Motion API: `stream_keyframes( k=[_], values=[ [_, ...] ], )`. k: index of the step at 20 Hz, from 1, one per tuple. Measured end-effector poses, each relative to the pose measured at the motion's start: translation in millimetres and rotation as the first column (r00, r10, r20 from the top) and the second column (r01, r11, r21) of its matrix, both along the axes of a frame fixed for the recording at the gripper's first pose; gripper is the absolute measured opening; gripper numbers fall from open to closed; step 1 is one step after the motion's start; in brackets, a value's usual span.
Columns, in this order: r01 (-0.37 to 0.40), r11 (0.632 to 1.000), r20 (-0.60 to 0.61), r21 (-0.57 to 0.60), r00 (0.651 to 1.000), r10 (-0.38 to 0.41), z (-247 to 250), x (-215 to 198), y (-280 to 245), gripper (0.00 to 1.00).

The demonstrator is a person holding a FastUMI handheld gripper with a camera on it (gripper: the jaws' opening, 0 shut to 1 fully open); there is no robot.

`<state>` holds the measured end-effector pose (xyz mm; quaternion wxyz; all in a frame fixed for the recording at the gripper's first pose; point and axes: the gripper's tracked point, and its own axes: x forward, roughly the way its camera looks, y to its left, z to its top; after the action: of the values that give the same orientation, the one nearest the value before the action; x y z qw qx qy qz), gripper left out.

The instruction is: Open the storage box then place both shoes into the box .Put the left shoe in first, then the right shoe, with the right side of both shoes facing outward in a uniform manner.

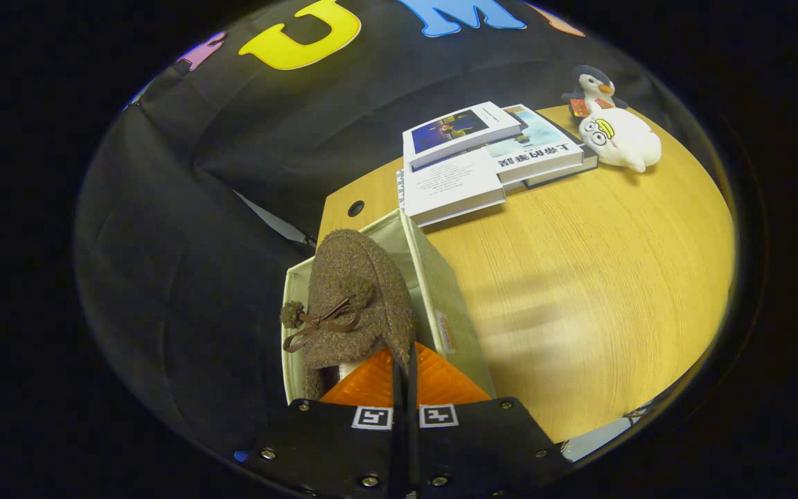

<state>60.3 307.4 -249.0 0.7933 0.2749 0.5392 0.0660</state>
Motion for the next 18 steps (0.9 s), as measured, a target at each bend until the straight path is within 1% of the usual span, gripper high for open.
stream_keyframes(
  k=[2, 3, 4, 5, 7, 9, 12, 16, 18],
  values=[
    [0.037, 0.999, 0.044, 0.021, 0.998, -0.038, 9, 7, 1, 0.23],
    [0.041, 0.999, 0.069, 0.018, 0.997, -0.042, 15, 11, -1, 0.42],
    [0.031, 0.999, 0.094, 0.007, 0.995, -0.032, 22, 12, -3, 0.55],
    [0.021, 1.0, 0.116, -0.022, 0.993, -0.019, 27, 14, -8, 0.79],
    [0.003, 0.998, 0.166, -0.059, 0.986, 0.007, 39, 16, -16, 0.98],
    [-0.016, 0.997, 0.212, -0.073, 0.977, 0.031, 50, 16, -23, 0.98],
    [-0.037, 0.991, 0.29, -0.13, 0.954, 0.074, 66, 18, -49, 0.98],
    [-0.041, 0.984, 0.382, -0.176, 0.918, 0.106, 93, 21, -95, 0.98],
    [-0.021, 0.978, 0.43, -0.209, 0.896, 0.111, 108, 23, -126, 0.98]
  ],
)
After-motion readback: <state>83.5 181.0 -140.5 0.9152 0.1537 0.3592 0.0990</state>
